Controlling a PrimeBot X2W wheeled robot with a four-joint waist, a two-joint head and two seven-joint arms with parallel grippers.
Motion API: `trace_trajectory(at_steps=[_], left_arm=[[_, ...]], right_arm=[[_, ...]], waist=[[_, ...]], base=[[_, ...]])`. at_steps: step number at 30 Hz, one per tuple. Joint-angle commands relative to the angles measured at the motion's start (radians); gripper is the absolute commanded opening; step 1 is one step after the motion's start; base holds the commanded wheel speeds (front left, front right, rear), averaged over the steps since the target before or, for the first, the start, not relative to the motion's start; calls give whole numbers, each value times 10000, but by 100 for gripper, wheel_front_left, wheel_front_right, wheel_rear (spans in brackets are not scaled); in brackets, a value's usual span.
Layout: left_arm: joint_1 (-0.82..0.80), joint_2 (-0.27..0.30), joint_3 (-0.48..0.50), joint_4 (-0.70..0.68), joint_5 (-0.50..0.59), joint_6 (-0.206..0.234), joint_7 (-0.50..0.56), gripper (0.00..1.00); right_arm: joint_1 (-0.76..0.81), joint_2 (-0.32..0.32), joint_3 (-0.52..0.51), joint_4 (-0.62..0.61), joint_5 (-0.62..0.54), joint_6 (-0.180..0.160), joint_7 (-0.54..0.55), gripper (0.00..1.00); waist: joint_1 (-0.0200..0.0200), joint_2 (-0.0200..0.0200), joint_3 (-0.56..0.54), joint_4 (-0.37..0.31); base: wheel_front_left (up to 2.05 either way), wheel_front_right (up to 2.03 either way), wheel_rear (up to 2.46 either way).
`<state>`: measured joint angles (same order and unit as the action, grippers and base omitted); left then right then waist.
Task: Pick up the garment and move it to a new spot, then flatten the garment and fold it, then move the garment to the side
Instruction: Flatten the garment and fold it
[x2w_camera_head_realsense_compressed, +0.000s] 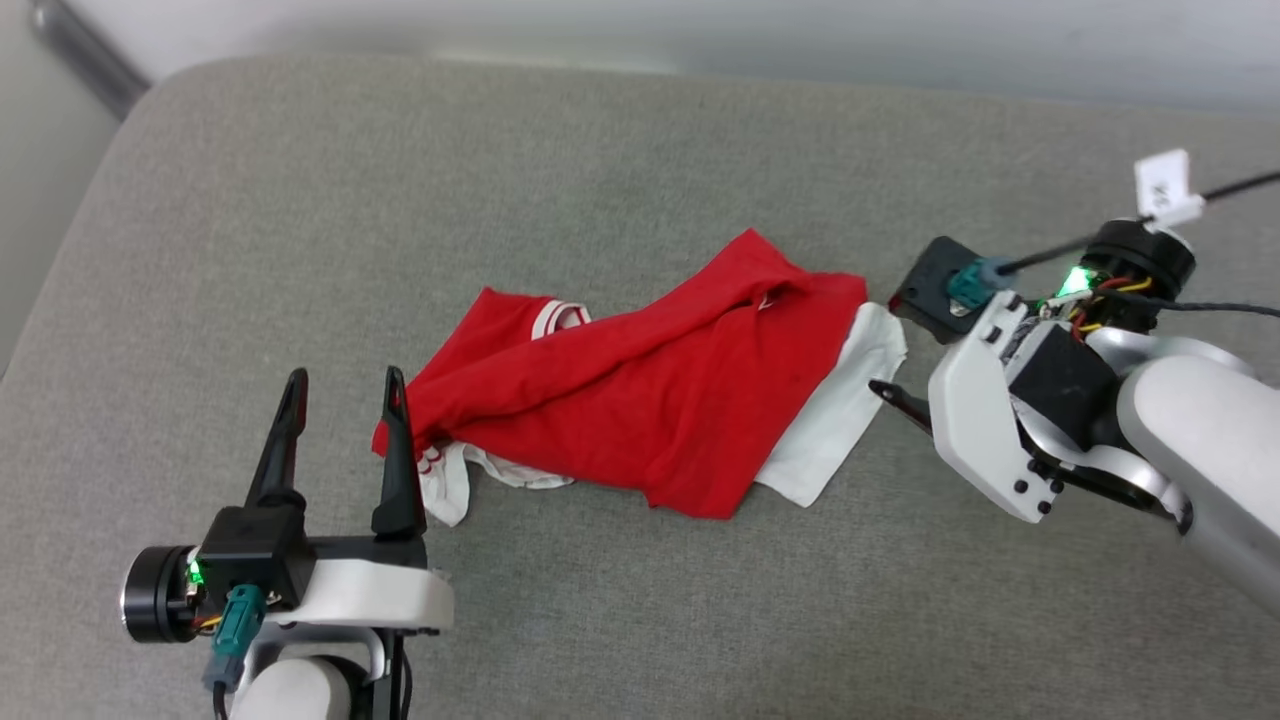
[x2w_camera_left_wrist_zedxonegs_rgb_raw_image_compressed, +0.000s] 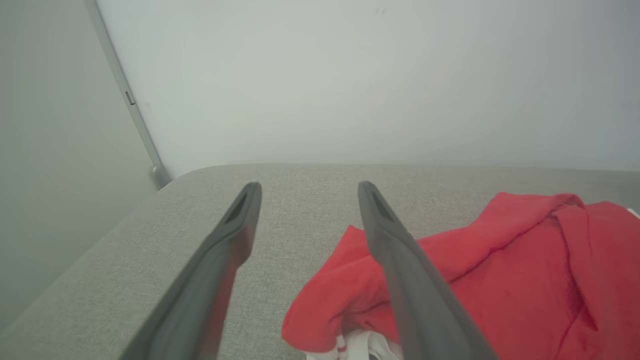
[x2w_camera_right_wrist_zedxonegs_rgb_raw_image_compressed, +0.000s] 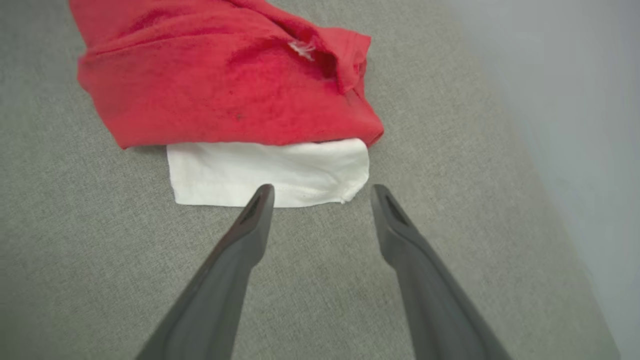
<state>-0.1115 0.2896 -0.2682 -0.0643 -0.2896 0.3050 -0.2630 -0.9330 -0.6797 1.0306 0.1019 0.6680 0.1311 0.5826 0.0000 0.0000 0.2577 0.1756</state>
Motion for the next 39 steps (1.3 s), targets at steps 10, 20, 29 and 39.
trace_trajectory(at_steps=[10,20,29,39], left_arm=[[-723,-1464,1017,264,1033,-1163,-25,100],[-805,-2131,1731,437,1609,-1865,-25,100],[-349,-2256,2320,596,1953,-2171,-25,100],[467,-2287,2784,619,2216,-2416,-25,100]], right_arm=[[-1787,561,2032,1466,1607,-7,1101,100],[-474,649,2753,1626,1605,50,1974,0],[-1453,213,2495,908,1835,-5,12,0],[-659,-2279,2196,-389,2912,-5,-1503,0]], waist=[[0,0,1525,650],[0,0,1652,722],[0,0,667,176],[0,0,-332,-397]], base=[[0,0,0],[0,0,0],[0,0,0],[0,0,0]])
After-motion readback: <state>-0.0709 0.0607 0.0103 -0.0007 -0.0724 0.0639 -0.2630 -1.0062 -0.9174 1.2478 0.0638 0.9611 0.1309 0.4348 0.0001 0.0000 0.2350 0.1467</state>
